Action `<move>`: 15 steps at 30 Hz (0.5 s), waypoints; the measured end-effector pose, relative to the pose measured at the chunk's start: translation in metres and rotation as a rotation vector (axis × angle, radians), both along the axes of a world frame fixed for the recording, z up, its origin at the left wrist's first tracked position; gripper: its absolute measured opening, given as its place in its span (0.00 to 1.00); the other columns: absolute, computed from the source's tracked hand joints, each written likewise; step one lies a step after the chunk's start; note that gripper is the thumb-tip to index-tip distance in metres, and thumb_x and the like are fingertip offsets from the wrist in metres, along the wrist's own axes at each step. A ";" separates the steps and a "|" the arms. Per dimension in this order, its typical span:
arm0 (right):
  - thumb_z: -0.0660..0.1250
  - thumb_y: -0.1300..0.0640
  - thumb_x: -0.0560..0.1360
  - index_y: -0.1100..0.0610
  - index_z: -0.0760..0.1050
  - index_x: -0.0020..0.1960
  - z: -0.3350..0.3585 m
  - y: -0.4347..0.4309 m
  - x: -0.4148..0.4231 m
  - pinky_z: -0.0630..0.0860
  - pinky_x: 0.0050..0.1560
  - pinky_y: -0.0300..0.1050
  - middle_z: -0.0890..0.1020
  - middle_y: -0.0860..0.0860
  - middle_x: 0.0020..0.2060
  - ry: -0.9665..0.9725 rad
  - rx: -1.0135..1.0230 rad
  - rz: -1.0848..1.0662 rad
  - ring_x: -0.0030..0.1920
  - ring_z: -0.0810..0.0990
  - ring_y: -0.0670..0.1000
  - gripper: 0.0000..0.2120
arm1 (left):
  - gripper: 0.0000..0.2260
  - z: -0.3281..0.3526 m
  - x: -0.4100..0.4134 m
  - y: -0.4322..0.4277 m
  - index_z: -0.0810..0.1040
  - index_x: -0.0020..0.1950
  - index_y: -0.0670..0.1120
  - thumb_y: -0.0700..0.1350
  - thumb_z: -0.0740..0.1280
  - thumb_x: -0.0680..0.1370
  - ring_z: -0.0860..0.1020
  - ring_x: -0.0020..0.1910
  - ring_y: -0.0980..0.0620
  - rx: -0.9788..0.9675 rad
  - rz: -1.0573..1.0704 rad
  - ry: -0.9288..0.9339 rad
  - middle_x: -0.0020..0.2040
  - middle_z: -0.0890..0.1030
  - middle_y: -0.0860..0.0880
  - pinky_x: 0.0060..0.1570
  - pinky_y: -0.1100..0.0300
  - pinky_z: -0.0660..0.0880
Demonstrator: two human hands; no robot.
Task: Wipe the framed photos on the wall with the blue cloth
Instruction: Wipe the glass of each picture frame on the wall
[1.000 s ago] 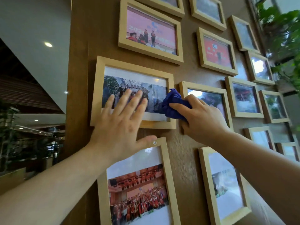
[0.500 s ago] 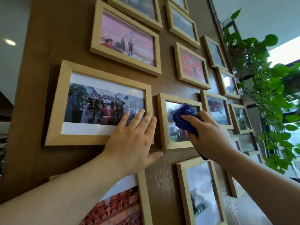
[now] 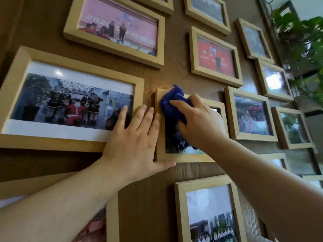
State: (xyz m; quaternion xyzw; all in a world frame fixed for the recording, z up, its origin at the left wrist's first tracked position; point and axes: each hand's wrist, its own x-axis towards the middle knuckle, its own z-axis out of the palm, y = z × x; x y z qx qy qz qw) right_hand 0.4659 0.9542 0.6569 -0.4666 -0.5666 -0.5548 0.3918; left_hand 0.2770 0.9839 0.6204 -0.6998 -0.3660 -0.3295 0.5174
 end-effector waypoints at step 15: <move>0.63 0.49 0.74 0.48 0.67 0.66 -0.003 -0.004 0.105 0.63 0.31 0.45 0.72 0.56 0.53 0.022 -0.049 -0.241 0.46 0.74 0.57 0.21 | 0.49 -0.008 0.012 0.003 0.60 0.75 0.40 0.77 0.47 0.69 0.56 0.77 0.41 0.010 0.080 -0.035 0.75 0.65 0.40 0.71 0.33 0.55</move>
